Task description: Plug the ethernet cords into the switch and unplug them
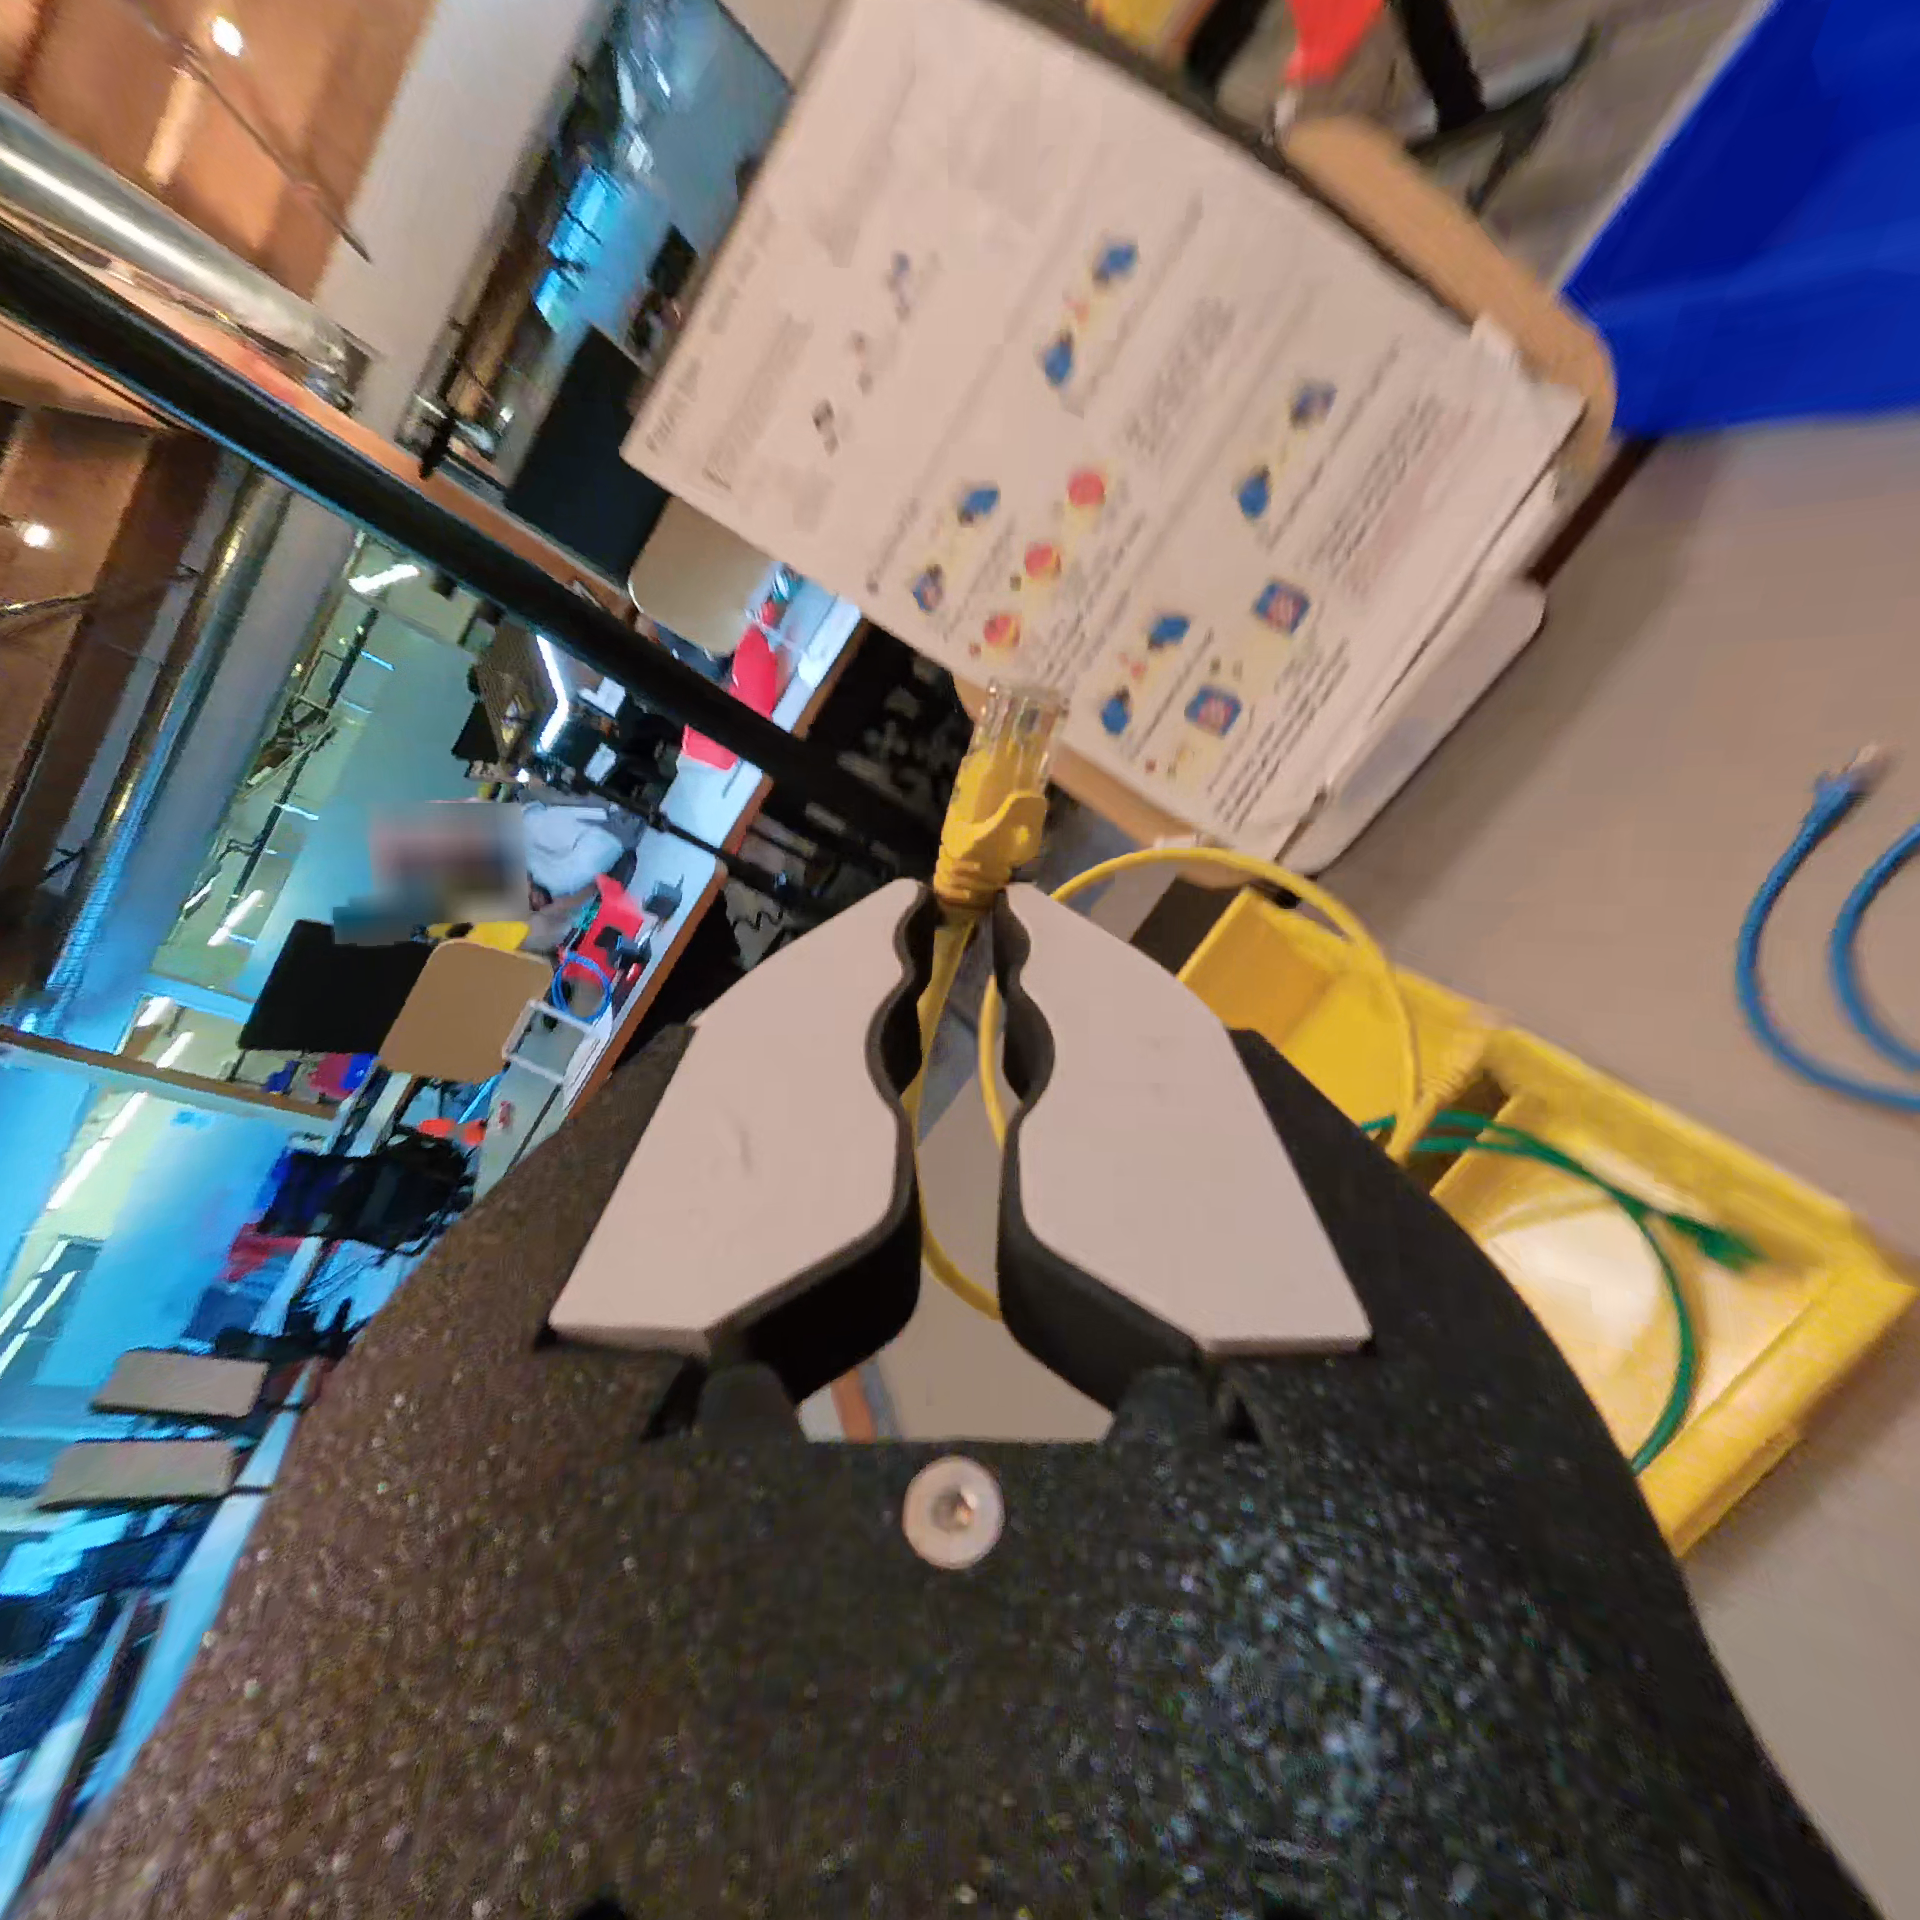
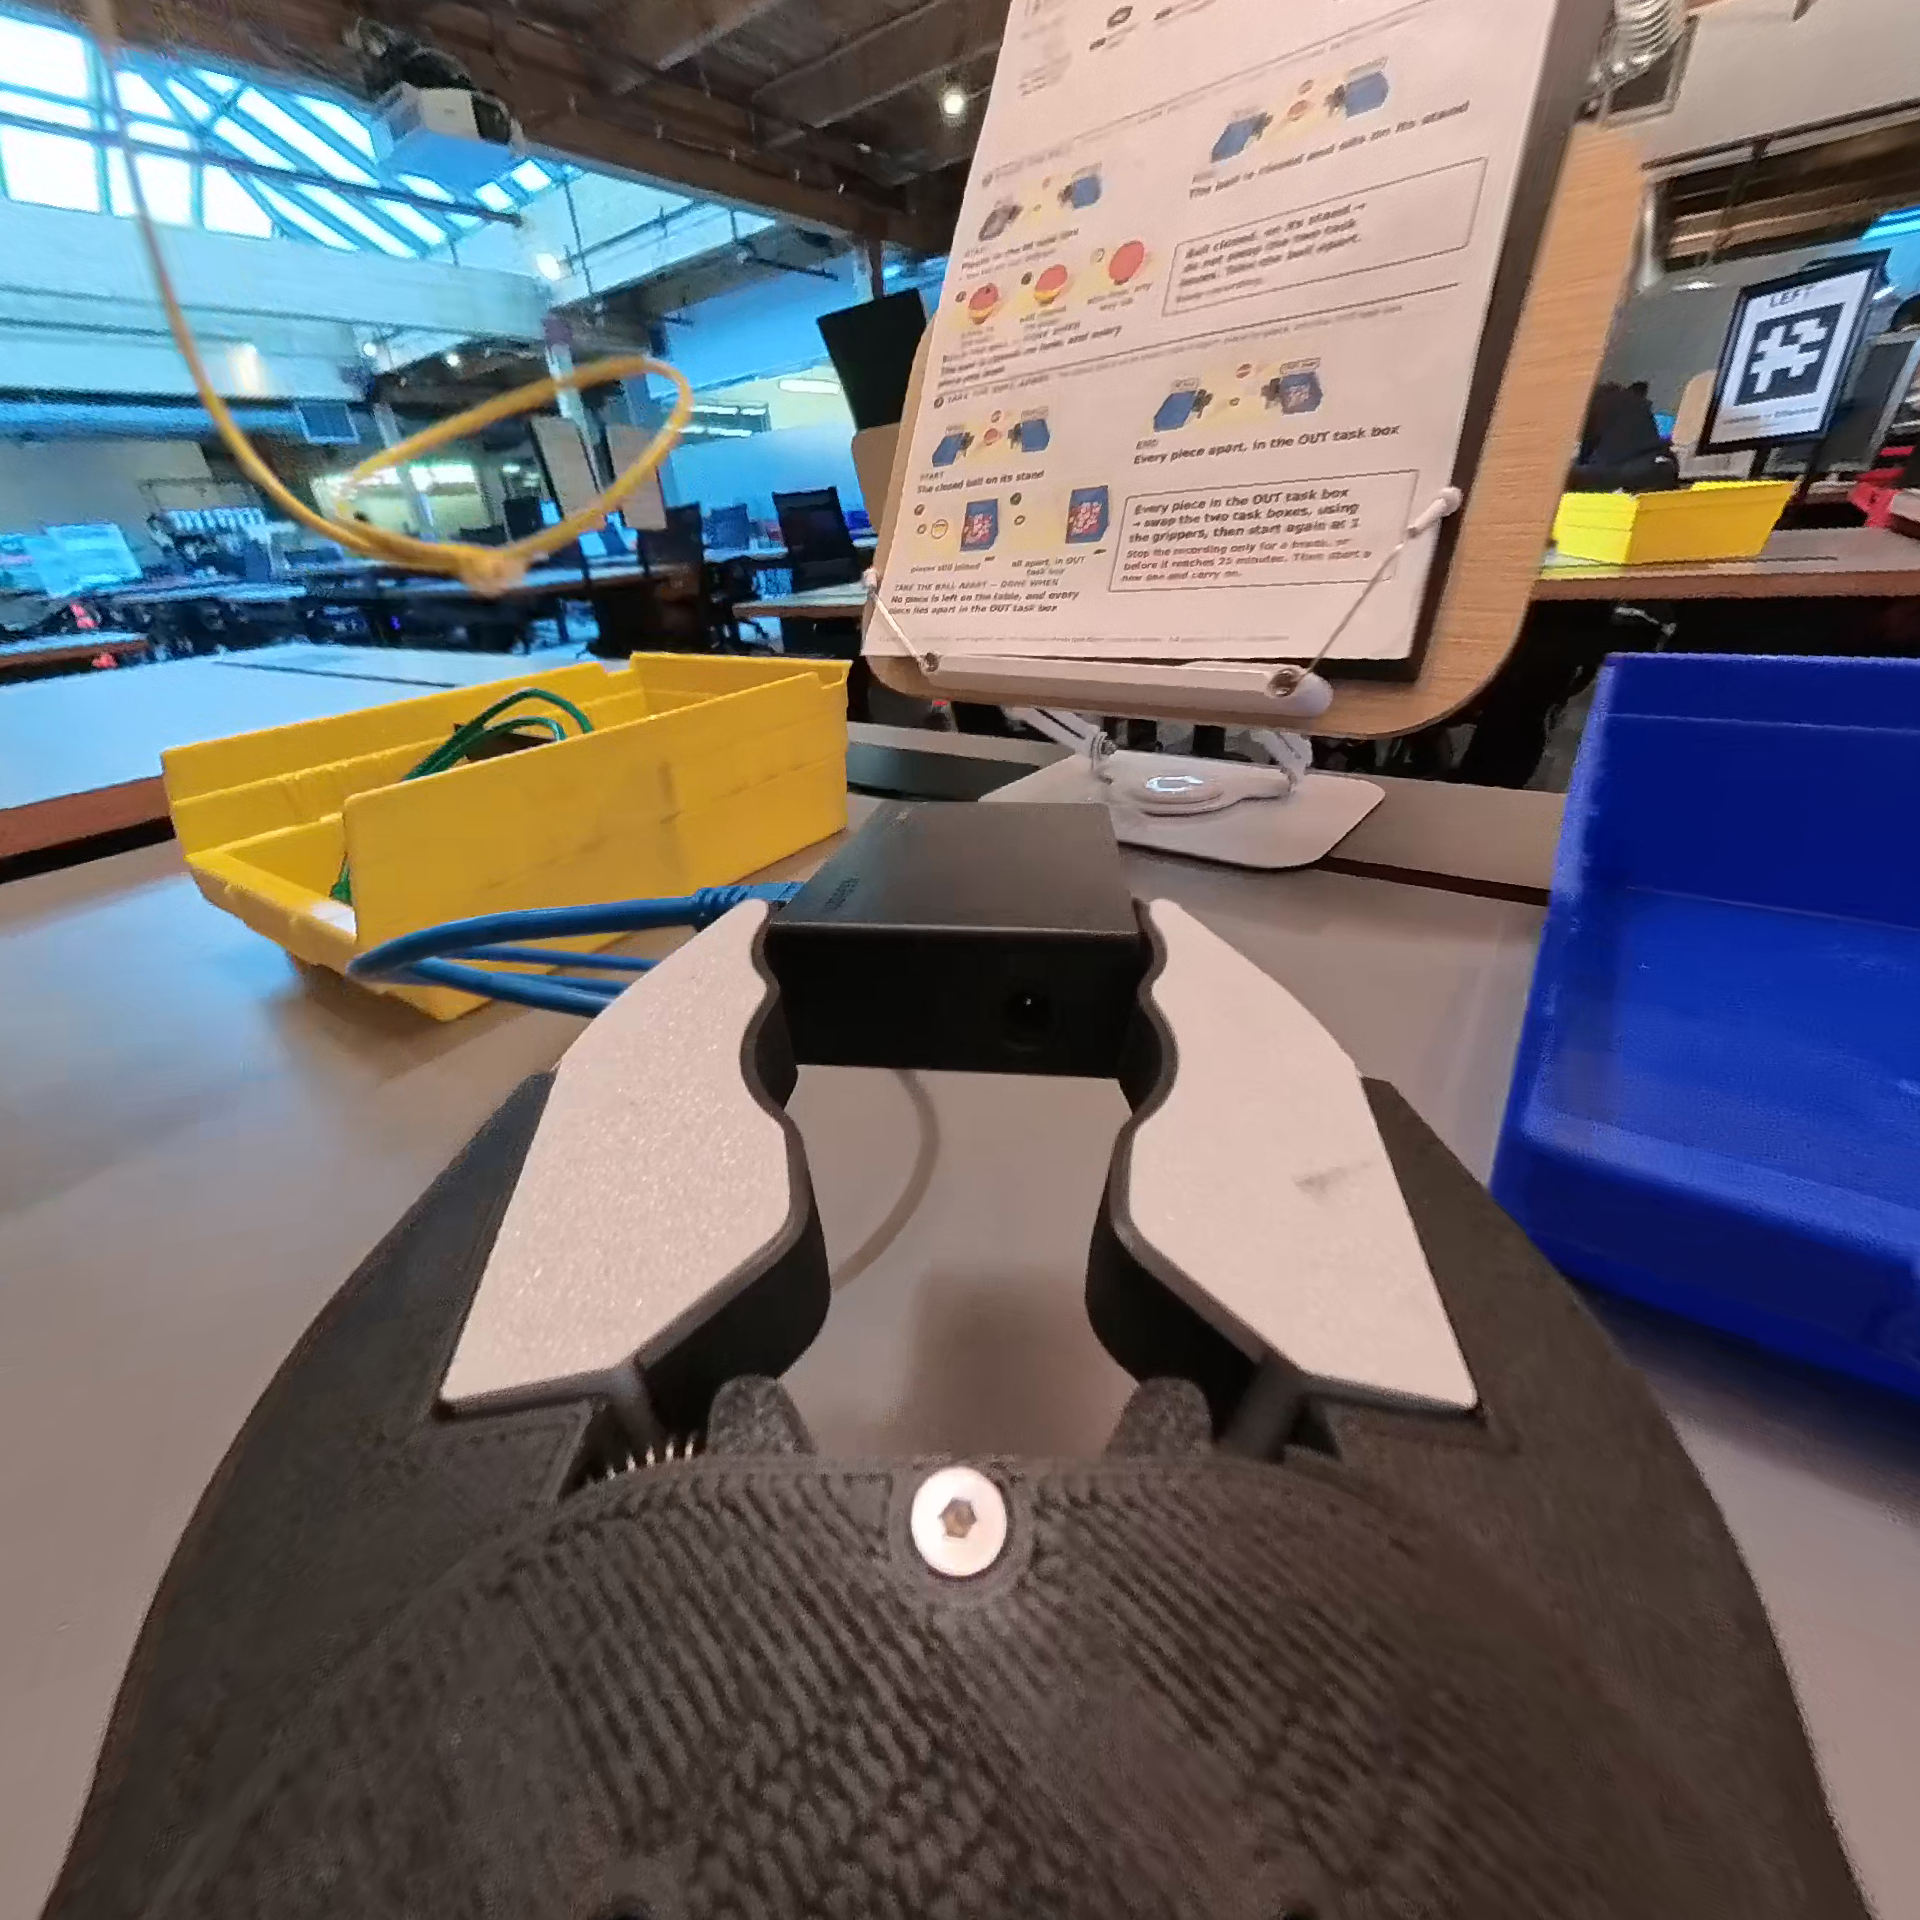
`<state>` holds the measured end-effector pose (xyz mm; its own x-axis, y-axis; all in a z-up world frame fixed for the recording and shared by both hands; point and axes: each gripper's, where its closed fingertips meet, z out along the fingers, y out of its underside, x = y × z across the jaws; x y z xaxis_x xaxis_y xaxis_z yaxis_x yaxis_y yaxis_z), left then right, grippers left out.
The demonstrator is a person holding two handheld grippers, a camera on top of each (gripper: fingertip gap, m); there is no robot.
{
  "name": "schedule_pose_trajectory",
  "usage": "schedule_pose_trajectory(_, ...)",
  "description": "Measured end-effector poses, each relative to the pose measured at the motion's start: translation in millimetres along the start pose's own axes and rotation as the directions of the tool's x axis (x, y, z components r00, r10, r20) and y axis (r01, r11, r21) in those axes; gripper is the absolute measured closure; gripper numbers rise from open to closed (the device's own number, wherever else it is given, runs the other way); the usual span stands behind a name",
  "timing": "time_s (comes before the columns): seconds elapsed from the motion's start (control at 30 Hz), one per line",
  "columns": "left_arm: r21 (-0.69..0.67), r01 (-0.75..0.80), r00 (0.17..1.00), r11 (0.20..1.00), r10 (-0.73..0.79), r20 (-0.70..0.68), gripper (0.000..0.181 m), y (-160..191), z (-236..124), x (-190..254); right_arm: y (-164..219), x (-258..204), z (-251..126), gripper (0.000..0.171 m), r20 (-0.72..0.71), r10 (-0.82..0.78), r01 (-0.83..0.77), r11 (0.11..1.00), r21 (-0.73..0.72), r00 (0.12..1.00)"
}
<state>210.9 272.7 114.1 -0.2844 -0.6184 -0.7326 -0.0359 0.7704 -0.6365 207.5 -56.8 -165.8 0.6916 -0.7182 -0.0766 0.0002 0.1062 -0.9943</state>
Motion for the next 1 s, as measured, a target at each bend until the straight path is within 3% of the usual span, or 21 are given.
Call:
schedule_pose_trajectory(0.03,0.032,0.019,1.0,0.999,-0.019,0.01,0.171,-9.4,-8.2,3.6,-2.1,4.4,-2.0,0.109,-0.017,0.007,-0.007,1.0,0.016,1.0)
schedule_pose_trajectory(0.1,0.112,0.024,0.999,0.993,-0.027,0.025,0.171,-25.8,-22.7,25.5,-6.2,17.6,-8.1,0.109,-0.064,0.02,-0.017,0.999,0.046,0.998)
schedule_pose_trajectory(0.2,0.178,-0.017,0.998,0.984,0.007,0.057,0.171,-31.8,-38.5,92.3,-10.7,43.7,-21.4,0.109,-0.164,0.014,-0.003,0.998,0.068,0.986)
schedule_pose_trajectory(0.33,0.184,-0.18,0.977,0.966,0.155,0.143,0.171,-9.6,-49.6,209.5,-15.8,72.5,-39.3,0.108,-0.253,0.034,-0.01,0.995,0.095,0.967)
schedule_pose_trajectory(0.4,0.195,-0.221,0.974,0.956,0.205,0.101,0.171,3.5,-50.5,265.2,-15.8,80.3,-45.0,0.109,-0.271,0.045,-0.02,0.995,0.096,0.962)
schedule_pose_trajectory(0.5,0.171,-0.182,0.983,0.968,0.179,0.033,0.171,25.7,-44.5,311.7,-17.1,85.5,-48.9,0.109,-0.282,0.059,-0.03,0.994,0.109,0.958)
schedule_pose_trajectory(0.77,0.133,0.041,0.992,0.99,-0.024,-0.127,0.169,48.7,-24.4,328.0,-13.9,73.9,-41.2,0.109,-0.243,-0.006,0.022,0.998,0.065,0.97)
schedule_pose_trajectory(1.0,-0.002,0.17,0.962,0.985,-0.167,-0.216,0.171,59.8,-0.8,327.5,-13.4,73.4,-40.4,0.109,-0.234,-0.002,0.017,0.998,0.063,0.972)
